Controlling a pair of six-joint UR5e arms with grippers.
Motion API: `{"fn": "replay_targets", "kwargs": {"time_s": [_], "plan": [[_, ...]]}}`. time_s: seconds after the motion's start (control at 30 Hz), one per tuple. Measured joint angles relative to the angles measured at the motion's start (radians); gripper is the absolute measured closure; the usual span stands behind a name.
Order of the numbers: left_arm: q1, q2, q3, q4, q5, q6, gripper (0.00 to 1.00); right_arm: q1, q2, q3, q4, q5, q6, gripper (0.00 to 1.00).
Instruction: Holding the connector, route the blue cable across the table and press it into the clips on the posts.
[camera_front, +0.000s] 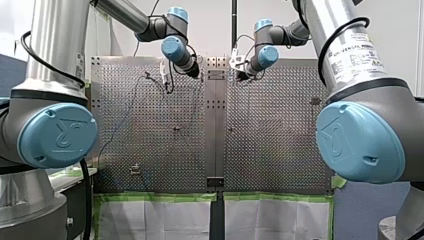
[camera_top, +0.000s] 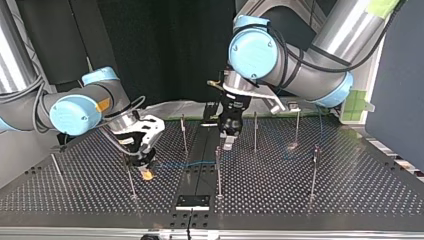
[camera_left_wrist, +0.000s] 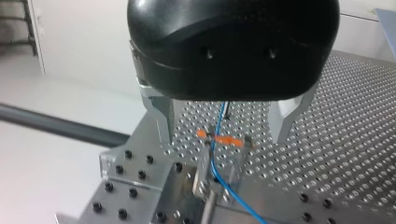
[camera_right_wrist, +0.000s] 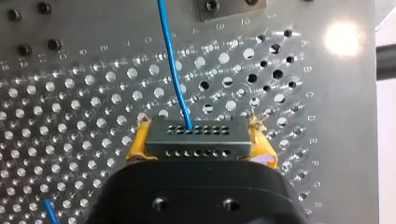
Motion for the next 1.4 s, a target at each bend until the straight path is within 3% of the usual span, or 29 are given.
{"fn": "replay_targets", "kwargs": {"time_s": [0.27, 0.7, 1.03, 1.2, 1.4], "plan": [[-0.067, -0.029, 0.029, 0.053, -0.065, 0.035, 0.0, -0.003, 0.0, 0.0, 0.003, 0.002, -0.001, 1.0], [-0.169, -0.131, 0.131, 0.018, -0.17, 0.063, 0.0, -0.003, 0.0, 0.0, 0.003, 0.002, -0.002, 1.0], [-0.177, -0.214, 0.215, 0.014, -0.255, 0.065, 0.0, -0.003, 0.0, 0.0, 0.002, 0.002, -0.002, 1.0], [-0.167, -0.229, 0.26, 0.017, -0.302, 0.066, 0.0, -0.003, 0.0, 0.0, 0.002, 0.002, -0.002, 1.0], [-0.156, -0.231, 0.282, 0.017, -0.312, 0.068, 0.0, -0.003, 0.0, 0.0, 0.001, 0.002, -0.002, 1.0]]}}
